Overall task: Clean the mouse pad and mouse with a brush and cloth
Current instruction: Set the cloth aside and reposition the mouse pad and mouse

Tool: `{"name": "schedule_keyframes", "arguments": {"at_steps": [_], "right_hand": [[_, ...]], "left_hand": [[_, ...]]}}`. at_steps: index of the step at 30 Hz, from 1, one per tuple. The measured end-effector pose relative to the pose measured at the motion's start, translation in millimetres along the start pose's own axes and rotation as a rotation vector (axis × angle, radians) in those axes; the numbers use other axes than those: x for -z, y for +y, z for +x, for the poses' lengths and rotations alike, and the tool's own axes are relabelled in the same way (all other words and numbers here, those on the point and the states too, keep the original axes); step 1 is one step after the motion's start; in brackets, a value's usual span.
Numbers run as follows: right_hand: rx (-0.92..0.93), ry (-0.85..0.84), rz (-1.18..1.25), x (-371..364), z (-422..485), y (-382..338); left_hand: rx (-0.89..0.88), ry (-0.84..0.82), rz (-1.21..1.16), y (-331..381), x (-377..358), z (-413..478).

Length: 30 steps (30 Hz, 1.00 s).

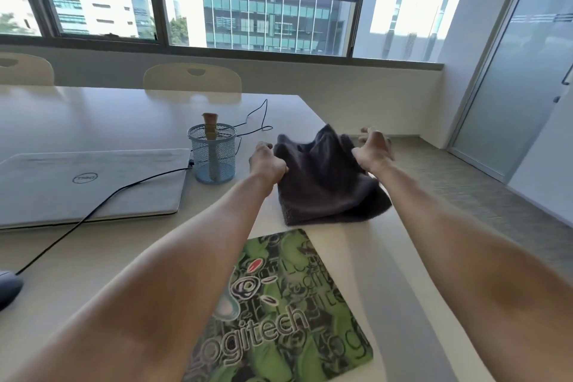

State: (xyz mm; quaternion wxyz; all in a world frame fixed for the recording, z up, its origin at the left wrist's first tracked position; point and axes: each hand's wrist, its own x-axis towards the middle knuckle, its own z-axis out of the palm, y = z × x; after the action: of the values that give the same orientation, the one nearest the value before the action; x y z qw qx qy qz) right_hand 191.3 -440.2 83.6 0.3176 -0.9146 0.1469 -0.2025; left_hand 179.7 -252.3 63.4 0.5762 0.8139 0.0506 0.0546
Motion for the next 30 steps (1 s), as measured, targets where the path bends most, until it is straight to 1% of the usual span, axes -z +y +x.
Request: {"name": "schedule_keyframes", "arguments": {"at_steps": [2,3,4,6,8,9,10,16,19,21,23,26,30], "right_hand": [[0.121,0.062,-0.065,-5,1,-2],[0.194,0.036,-0.093,-10,-2,-6],[0.263,-0.038,-0.129,-15,-5,-9],[0.351,-0.27,-0.23,-30,-16,-17],[0.344,-0.494,-0.351,-46,-28,-16],[0.325,-0.564,-0.41,-53,-33,-12],[0.312,-0.588,-0.446,-58,-37,-7],[0.257,-0.514,-0.473,-57,-32,18],[0.292,-0.496,-0.524,-56,-26,16],[0.347,-0.404,-0.573,-57,-27,14],[0.429,-0.267,-0.585,-60,-34,8],[0.518,-0.122,-0.498,-63,-55,-7],[0.564,-0.093,-0.254,-53,-90,-31]], "left_hand": [[-0.155,-0.017,0.268,-5,-2,-2],[-0.205,-0.054,0.35,-7,-3,-3],[-0.243,-0.088,0.421,-9,-4,-5],[-0.275,-0.13,0.529,-11,-4,-10],[-0.292,-0.158,0.59,-12,-5,-13],[-0.294,-0.158,0.613,-13,-4,-15],[-0.294,-0.15,0.633,-15,-4,-17],[-0.278,-0.098,0.648,-31,19,-30],[-0.251,-0.085,0.648,-40,40,-41],[-0.228,-0.075,0.646,-47,55,-46],[-0.191,-0.066,0.652,-55,72,-53],[-0.179,-0.052,0.67,-64,96,-63],[-0.22,-0.054,0.695,-66,122,-81]]}}
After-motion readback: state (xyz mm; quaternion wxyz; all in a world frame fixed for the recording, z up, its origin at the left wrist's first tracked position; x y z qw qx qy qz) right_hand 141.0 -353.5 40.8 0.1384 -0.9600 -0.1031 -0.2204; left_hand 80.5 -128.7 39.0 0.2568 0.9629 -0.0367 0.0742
